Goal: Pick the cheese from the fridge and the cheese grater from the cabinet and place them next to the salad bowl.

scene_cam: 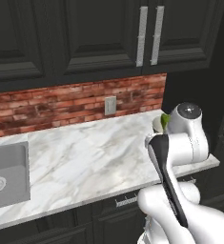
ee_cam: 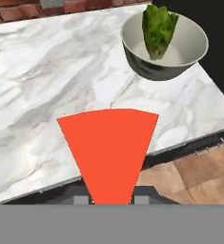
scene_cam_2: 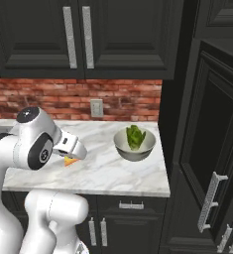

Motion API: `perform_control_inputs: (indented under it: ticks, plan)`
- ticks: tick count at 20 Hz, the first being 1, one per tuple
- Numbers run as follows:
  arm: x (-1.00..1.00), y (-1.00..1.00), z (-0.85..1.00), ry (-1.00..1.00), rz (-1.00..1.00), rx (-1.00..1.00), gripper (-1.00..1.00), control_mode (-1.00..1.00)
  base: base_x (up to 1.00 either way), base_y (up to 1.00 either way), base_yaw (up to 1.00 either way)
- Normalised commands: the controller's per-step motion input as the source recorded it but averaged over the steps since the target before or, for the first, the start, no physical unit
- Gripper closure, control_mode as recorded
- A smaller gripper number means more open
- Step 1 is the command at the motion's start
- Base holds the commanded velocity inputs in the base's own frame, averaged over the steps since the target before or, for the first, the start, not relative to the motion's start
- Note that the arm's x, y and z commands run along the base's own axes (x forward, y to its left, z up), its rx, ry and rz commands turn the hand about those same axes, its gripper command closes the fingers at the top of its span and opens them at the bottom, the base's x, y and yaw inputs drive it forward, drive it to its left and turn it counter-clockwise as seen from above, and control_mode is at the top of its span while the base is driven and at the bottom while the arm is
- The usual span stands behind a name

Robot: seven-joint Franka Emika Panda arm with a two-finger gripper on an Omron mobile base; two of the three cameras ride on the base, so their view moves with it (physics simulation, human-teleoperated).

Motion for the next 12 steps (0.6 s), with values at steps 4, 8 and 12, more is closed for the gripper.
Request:
perform_control_inputs:
  ticks: [4,8,12]
  plan:
    - [0.61,0.03,-0.28,-0.05,-0.12,0.00,1.00,-1.00,0.00,0.00,0.00]
    - [0.46,0.25,-0.26,0.00,-0.30,0.00,1.00,-1.00,0.00,0.00,0.00]
    - [0.25,0.12,-0.04,0.01,-0.15,0.00,1.00,-1.00,0.00,0.00,0.00]
